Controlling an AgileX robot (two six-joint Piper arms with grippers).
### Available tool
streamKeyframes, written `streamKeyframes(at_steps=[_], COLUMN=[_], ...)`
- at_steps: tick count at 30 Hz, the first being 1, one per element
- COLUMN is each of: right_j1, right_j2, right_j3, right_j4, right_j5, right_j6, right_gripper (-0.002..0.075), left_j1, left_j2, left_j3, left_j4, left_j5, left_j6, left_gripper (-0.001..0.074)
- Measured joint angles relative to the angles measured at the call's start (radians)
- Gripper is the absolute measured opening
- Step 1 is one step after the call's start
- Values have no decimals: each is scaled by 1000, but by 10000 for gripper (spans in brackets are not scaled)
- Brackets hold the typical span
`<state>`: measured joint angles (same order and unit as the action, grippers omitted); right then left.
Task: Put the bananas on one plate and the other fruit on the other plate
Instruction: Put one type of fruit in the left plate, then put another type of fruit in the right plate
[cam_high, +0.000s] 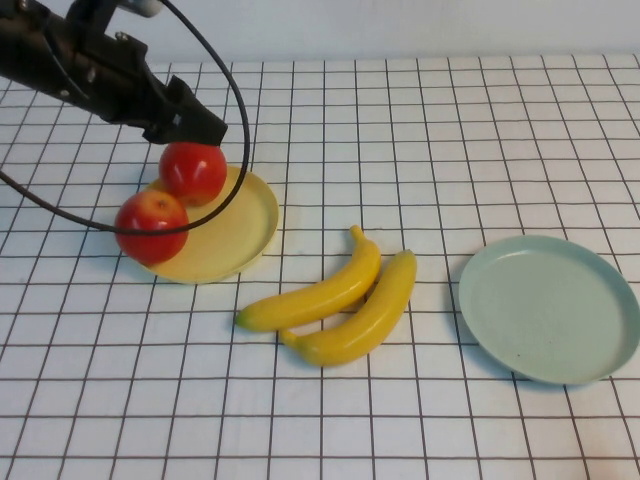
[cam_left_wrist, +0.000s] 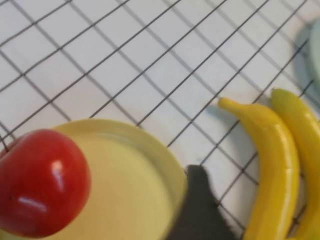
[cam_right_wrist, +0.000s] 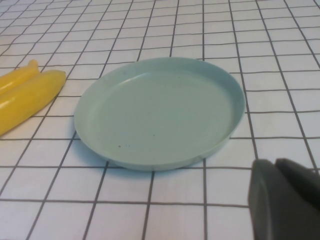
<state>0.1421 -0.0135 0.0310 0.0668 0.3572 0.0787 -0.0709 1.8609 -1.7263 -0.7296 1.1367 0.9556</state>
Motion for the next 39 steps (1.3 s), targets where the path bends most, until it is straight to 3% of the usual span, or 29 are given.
streamKeyframes(at_steps=[4, 7, 10, 22, 39], right_j1=[0, 0, 0, 0, 0], right_j2=[0, 0, 0, 0, 0], right_j3=[0, 0, 0, 0, 0], right_j4=[0, 0, 0, 0, 0], right_j5=[0, 0, 0, 0, 0], right_j6=[0, 0, 0, 0, 0], right_gripper=[-17, -17, -17, -17, -17], left_j1=[1, 1, 1, 1, 1], left_j2=[-93, -187, -322, -912, -1205], left_j3=[66, 164, 300, 923, 1138], left_j4=[-71, -112, -136, -391, -288], left_j5=[20, 6, -85, -743, -907], left_j6=[44, 95, 134, 148, 149], left_gripper=[146, 38, 9, -2, -2])
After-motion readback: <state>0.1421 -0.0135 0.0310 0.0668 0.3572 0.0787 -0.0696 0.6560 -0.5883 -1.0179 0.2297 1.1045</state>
